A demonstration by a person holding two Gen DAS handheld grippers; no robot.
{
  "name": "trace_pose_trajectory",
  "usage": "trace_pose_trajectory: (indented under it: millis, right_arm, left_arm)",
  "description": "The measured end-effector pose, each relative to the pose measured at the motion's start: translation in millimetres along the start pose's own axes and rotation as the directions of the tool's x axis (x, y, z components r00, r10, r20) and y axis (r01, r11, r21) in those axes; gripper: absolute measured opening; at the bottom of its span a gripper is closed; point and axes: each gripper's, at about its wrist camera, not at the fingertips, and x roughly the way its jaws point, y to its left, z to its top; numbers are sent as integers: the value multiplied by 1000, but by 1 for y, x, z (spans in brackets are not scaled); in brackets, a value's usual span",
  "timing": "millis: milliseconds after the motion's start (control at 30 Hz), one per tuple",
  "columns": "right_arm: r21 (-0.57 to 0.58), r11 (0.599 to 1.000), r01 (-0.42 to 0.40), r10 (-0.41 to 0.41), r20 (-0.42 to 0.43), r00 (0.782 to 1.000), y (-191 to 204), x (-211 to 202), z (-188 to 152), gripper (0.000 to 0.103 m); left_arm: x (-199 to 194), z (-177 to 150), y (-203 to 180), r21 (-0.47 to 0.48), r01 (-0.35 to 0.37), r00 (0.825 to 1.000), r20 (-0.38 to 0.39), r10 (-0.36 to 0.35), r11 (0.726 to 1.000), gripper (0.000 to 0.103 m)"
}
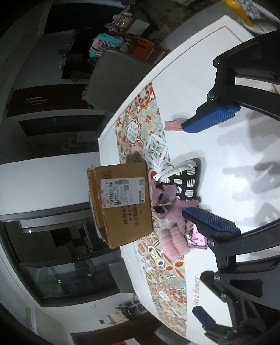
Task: Organize soft objects
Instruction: 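Move the left tool to the pink tissue pack while the right tool approaches the black-and-white pouch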
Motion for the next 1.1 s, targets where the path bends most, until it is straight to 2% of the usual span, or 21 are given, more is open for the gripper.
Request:
trace_pose_trajectory:
  millis: [200,567,767,933,1100]
  right_arm:
    - [-37,999,-30,28,-44,999,0,27,-1,69]
    - [-46,994,-100,92,-148,985,-2,80,-5,57]
    - [-35,993,-113,106,-166,980,-6,92,-4,53]
    - [-40,992,-117,108,-175,979,-6,98,-3,47]
    - [-46,992,-120,110,-180,978,-3,101,-3,46]
  left_arm:
    - [26,-2,-5,-4,-1,999,-46,1,1000,103]
    - [73,-5,-17,18,-11,990,-143,14,1000,103]
    - [89,-8,-25,36,3,984,-179,4,999,103]
    - [96,-8,-26,32,0,982,-187,6,999,103]
    - [103,-6,-26,37,0,982,-191,7,999,103]
